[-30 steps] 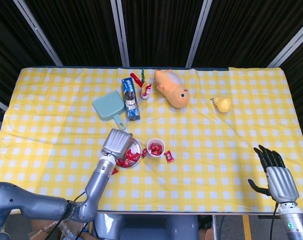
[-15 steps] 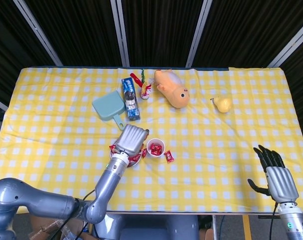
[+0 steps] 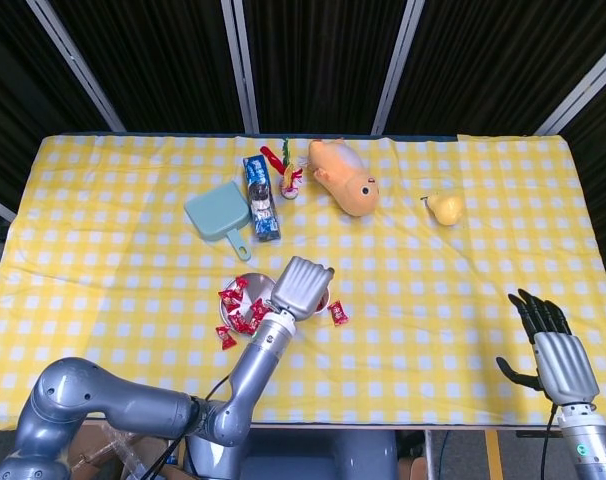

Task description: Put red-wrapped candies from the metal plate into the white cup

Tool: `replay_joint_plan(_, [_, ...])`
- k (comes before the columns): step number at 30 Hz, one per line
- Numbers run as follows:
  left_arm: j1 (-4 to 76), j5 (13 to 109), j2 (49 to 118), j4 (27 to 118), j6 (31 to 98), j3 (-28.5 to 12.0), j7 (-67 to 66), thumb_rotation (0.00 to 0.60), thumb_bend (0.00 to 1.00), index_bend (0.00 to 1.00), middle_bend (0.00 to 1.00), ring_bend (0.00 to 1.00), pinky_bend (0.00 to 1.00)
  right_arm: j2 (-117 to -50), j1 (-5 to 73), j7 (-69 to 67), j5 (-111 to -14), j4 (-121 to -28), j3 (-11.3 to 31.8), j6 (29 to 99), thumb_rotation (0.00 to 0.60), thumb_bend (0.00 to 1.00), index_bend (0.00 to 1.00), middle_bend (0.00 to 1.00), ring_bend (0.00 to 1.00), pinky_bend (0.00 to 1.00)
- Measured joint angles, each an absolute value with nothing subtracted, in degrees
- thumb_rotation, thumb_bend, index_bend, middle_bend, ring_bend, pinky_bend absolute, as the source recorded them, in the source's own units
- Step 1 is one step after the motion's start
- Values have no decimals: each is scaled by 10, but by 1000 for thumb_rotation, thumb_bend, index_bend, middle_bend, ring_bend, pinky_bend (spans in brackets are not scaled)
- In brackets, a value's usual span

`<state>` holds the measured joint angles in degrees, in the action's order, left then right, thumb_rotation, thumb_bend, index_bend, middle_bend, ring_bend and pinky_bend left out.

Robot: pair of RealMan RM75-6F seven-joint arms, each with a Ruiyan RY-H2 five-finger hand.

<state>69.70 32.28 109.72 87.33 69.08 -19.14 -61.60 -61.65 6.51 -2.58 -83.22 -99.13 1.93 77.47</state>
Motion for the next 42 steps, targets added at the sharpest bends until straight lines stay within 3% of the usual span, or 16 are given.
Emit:
replay_joint_plan(15, [695, 316, 1096, 880, 700, -194, -614, 600, 318, 349, 368, 845, 937, -616, 65, -23, -831, -993, 19, 775, 600, 341, 0, 0, 0, 2])
replay_joint_plan(21, [679, 328, 1078, 906, 714, -189, -599, 600, 298, 310, 372, 844, 937, -617, 64, -23, -832, -993, 19, 776, 600, 341, 0, 0, 0, 2])
replay_joint_plan(26, [657, 341, 1052, 937, 735, -180, -587, 600, 272, 279, 528, 847, 937, -617, 64, -22, -833, -993, 19, 777, 600, 341, 0, 0, 0, 2])
replay_joint_plan(28, [647, 345, 1040, 950, 744, -176, -584, 600, 266, 278, 667, 873, 943, -617, 64, -21, -832, -993, 19, 778, 600, 341, 0, 0, 0, 2])
replay_joint_plan(30, [635, 348, 1025, 965, 754, -170, -581, 600, 254, 297, 877, 940, 968, -618, 64, -20, -833, -992, 19, 778, 600, 341, 0, 0, 0, 2])
replay_joint_plan(32, [622, 349, 1011, 979, 766, -165, -577, 600, 245, 320, 971, 984, 991, -618, 63, -18, -834, -992, 19, 779, 600, 341, 0, 0, 0, 2])
replay_joint_plan(42, [595, 277, 996, 1015, 805, -166, -597, 600, 256, 362, 1000, 1000, 1000, -621, 62, -11, -835, -994, 18, 782, 600, 341, 0, 0, 0, 2])
